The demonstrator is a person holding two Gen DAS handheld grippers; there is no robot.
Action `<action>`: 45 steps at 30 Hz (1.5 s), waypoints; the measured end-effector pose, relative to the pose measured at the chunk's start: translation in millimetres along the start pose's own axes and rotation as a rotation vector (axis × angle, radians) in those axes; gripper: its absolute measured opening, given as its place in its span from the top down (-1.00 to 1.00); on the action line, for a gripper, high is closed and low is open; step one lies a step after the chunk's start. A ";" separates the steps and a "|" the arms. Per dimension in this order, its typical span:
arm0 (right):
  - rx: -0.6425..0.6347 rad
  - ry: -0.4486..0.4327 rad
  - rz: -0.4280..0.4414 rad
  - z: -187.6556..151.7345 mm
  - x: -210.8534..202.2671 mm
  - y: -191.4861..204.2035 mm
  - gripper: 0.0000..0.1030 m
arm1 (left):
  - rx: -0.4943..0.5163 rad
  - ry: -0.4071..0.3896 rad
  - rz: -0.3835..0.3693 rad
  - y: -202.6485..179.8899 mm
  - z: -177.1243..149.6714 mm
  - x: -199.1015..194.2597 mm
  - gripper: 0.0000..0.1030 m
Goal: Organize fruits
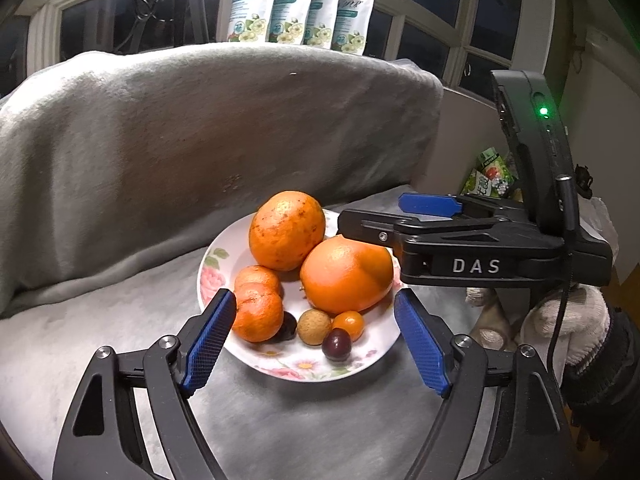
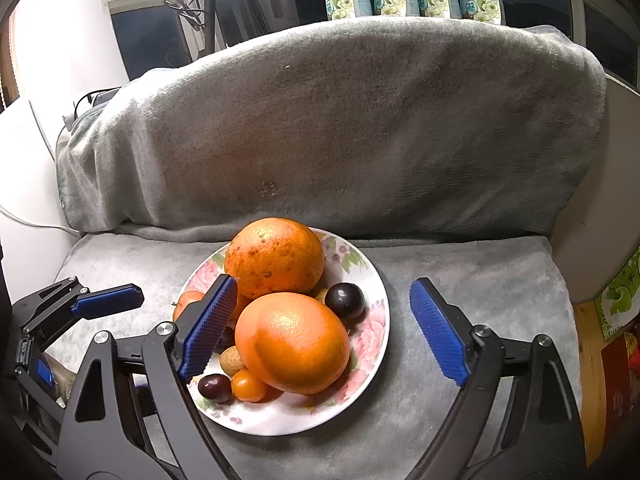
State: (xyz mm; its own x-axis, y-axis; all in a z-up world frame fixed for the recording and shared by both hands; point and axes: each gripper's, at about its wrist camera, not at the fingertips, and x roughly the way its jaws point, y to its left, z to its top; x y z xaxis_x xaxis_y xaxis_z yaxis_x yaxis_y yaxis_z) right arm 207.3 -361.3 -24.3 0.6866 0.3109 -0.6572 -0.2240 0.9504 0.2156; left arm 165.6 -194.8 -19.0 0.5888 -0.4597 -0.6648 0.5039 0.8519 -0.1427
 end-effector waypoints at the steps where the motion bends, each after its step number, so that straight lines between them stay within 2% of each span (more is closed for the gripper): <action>1: -0.001 0.001 0.000 -0.1 -0.1 0.2 -0.76 | -0.002 0.002 0.002 0.2 0.0 0.2 -0.58; 12: 0.002 -0.002 0.006 -1.5 -5.6 1.3 -0.77 | -0.007 -0.006 0.015 -0.1 -2.4 -6.8 -0.58; 24: -0.011 -0.038 -0.009 -6.4 -30.5 15.7 -0.77 | -0.018 -0.035 0.015 1.6 -9.9 -31.3 -0.58; 32: -0.032 -0.081 -0.067 -14.7 -56.2 37.8 -0.78 | -0.032 -0.055 0.033 6.3 -20.2 -52.9 -0.58; 35: -0.032 -0.095 -0.111 -18.1 -67.8 46.1 -0.98 | -0.040 -0.070 0.047 7.8 -26.0 -65.5 -0.58; 40: -0.055 -0.156 -0.149 -27.7 -95.8 63.2 -1.00 | -0.044 -0.098 0.070 10.2 -37.3 -88.3 -0.58; 45: -0.044 -0.177 -0.165 -38.8 -113.3 74.5 -1.00 | -0.063 -0.116 0.092 13.5 -48.1 -106.1 -0.58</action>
State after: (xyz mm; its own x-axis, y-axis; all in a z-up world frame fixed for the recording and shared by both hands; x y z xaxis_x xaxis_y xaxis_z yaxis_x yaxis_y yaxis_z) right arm 86.1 -325.7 38.2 0.8262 0.1503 -0.5430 -0.1259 0.9886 0.0821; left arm 79.5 -122.4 14.4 0.7018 -0.4019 -0.5882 0.4061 0.9041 -0.1331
